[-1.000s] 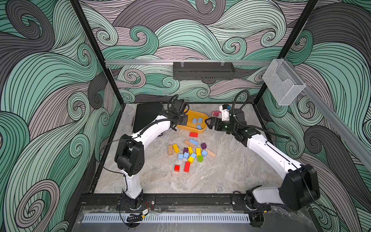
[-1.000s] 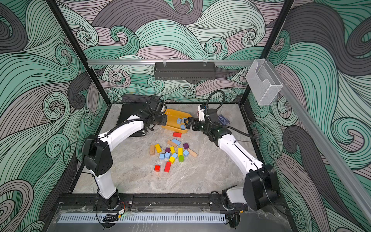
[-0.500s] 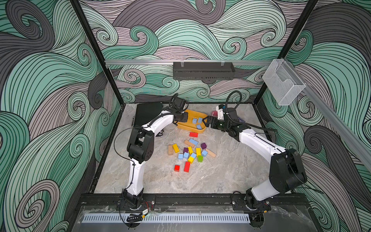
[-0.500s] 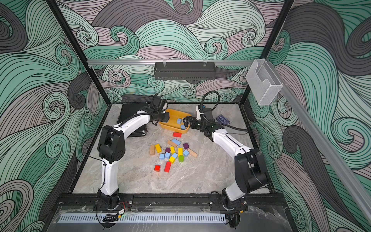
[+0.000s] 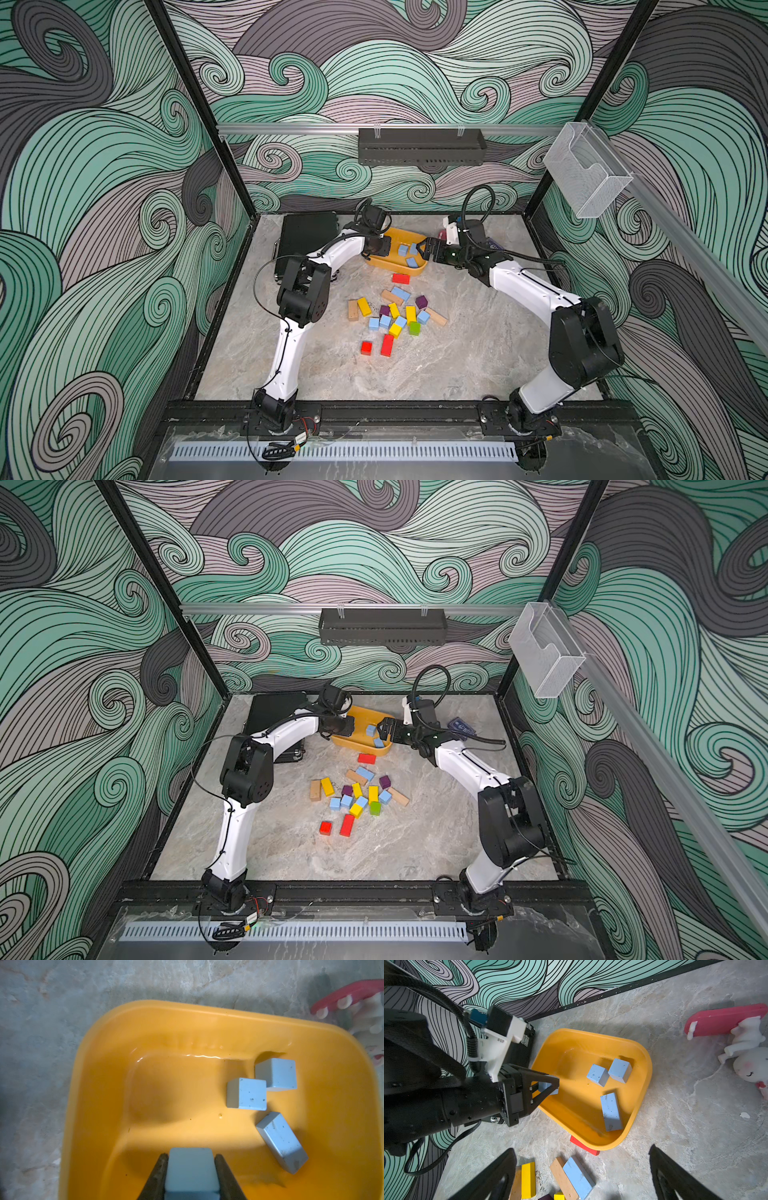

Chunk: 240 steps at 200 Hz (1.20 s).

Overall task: Pick out the blue building blocks
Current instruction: Place the building block in the storage box.

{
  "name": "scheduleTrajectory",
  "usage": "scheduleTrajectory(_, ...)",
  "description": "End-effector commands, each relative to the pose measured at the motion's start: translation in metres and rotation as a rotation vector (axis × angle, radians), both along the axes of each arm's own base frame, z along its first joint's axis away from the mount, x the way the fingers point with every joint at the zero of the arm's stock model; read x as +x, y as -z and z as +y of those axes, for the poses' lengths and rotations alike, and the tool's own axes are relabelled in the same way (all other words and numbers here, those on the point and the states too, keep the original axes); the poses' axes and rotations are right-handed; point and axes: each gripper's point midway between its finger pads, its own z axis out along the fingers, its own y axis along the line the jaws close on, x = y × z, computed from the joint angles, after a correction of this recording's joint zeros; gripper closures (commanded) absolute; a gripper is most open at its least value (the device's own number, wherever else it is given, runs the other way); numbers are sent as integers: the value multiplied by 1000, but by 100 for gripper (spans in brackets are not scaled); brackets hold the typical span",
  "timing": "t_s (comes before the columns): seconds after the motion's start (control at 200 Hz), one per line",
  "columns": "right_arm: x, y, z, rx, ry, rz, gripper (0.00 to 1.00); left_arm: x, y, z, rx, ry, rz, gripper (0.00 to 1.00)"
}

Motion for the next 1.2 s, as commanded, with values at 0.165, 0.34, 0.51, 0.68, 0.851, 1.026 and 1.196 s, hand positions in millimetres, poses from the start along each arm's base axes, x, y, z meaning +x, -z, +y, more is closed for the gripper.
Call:
scheduleTrajectory(0.165,6,-10,-2,-13,-3,-31,1,2,5,-1,-8,-2,27,89)
scheduleTrajectory(0.34,5,-6,-2,-15,-5,-20,1,1,10,-1,-9,-6,42,81)
scheduleTrajectory(0.51,4,-7,-2,-14,-9,-15,1,-1,12,0,-9,-20,58,74)
scheduleTrajectory(0.68,2,-7,1,2,-18,-3,1,-5,8,1,-23,-35,72,63)
scheduleTrajectory(0.851,0,-7,1,4,-22,8,1,-8,3,-1,-40,-34,79,52)
scheduleTrajectory(1.026,-4,-11,1,7,-27,8,1,-11,-5,0,-48,-46,81,40)
scheduleTrajectory(1.196,-9,-21,0,4,-36,-5,1,-15,-32,0,-77,-46,47,31)
